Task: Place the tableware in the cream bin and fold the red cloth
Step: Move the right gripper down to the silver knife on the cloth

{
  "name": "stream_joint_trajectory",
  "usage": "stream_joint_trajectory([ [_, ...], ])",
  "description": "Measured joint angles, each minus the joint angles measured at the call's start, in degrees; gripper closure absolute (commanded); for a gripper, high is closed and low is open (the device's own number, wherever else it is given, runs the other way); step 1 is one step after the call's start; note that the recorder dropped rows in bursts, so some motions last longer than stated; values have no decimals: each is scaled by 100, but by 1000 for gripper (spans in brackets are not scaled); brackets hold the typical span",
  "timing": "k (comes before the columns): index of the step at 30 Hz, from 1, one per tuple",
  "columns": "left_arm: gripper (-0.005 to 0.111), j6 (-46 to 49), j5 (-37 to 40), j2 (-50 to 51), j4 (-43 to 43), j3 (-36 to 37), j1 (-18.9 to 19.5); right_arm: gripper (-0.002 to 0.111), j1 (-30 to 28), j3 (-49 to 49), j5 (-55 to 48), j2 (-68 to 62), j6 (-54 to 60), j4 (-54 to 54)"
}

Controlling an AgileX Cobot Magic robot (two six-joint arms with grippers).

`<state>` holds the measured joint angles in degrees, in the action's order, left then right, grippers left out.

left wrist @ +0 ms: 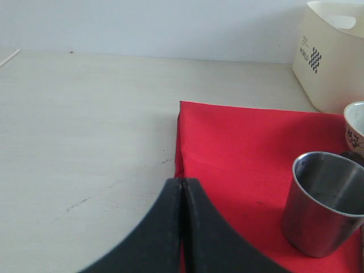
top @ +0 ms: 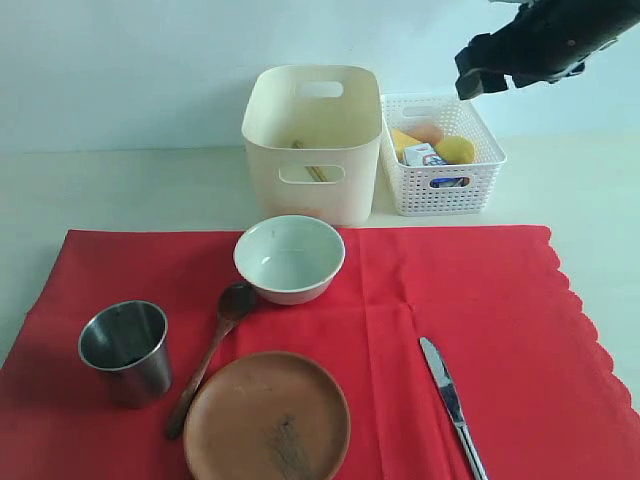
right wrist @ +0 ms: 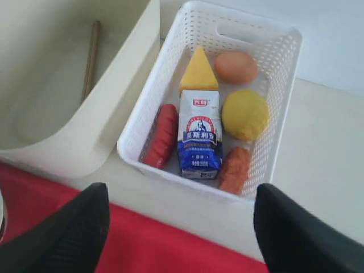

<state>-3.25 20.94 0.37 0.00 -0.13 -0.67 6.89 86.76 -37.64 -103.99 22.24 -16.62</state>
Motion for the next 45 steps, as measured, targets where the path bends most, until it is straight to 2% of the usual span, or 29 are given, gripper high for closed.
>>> stream_joint_trajectory([
  [8, 107, 0, 0, 0, 0, 0, 0, 41, 0, -1318, 66, 1313, 0, 0],
  [18, 107, 0, 0, 0, 0, 0, 0, 41, 0, -2937, 24, 3653, -9, -27],
  [27, 107, 0, 0, 0, 0, 0, 0, 41, 0, -4175, -102, 5191, -9, -567],
  [34, 107, 0, 0, 0, 0, 0, 0, 41, 0, -4991, -342, 5182, 3, -934],
  [41, 107, 0, 0, 0, 0, 0, 0, 41, 16, -5161, -676, 4643, 13, -1123],
  [45, 107, 0, 0, 0, 0, 0, 0, 41, 386, -5161, -676, 4215, 13, -988],
])
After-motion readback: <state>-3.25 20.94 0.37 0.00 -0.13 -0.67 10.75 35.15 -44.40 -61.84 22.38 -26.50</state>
